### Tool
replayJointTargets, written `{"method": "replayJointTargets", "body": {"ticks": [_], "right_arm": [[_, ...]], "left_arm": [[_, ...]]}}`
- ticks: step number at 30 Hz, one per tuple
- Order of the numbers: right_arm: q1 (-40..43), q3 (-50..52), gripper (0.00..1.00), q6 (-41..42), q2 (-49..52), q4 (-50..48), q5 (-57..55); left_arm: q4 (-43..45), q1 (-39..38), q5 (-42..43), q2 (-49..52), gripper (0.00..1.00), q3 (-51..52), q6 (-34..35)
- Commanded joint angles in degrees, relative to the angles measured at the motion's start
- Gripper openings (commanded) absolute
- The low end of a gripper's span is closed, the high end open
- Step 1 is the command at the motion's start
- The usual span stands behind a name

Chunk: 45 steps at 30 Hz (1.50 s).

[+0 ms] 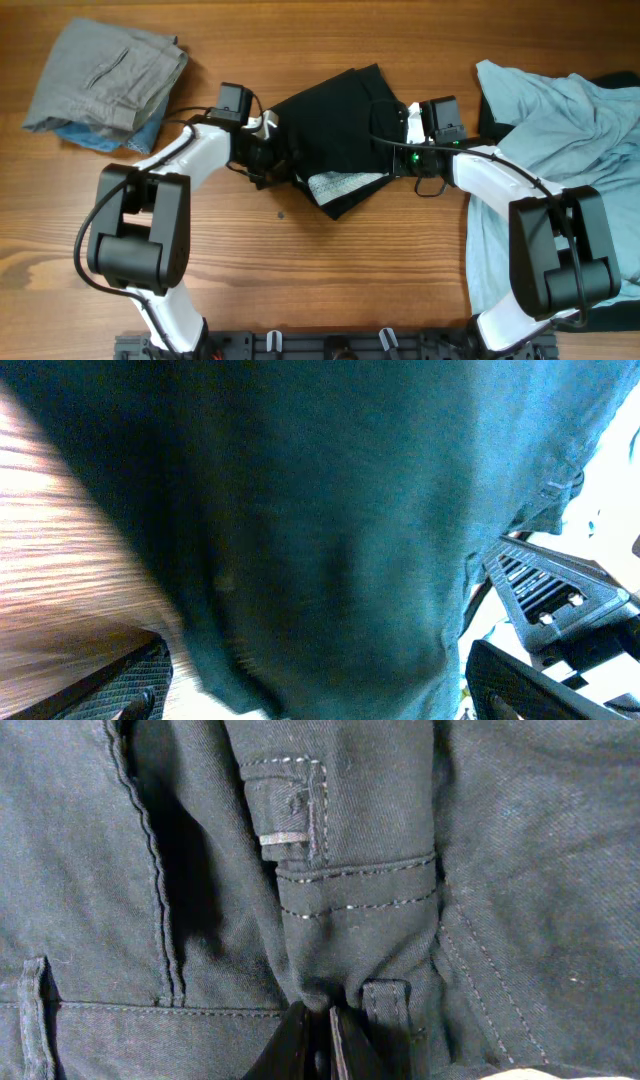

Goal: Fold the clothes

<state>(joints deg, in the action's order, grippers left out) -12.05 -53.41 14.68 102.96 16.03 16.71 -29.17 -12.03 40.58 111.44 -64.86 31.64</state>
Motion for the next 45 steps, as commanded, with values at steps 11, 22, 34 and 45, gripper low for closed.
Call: {"method": "replayJointTargets", "body": {"ticks": [11, 22, 34, 45], "right_arm": [[-0.3, 0.0, 0.21, -3.5, -0.7, 5.1, -0.1], [3.5, -0.2, 0.82, -1.0, -25.9, 13.7, -2.6], [3.5, -0.2, 0.74, 2.0, -25.9, 14.4, 3.5], [3.5, -0.2, 0.74, 1.8, -25.9, 14.5, 4.0]], "left_arm": [[13.0, -3.9, -7.0, 7.8, 0.04, 1.1, 2.4], [-11.4, 9.5, -11.8, -9.0, 0.04, -25.0, -13.4], [0.3, 41.9, -11.5, 0.6, 0.10, -32.6, -7.2], [-27.7, 45.5, -11.2, -9.5, 0.86, -32.7, -15.1]]}}
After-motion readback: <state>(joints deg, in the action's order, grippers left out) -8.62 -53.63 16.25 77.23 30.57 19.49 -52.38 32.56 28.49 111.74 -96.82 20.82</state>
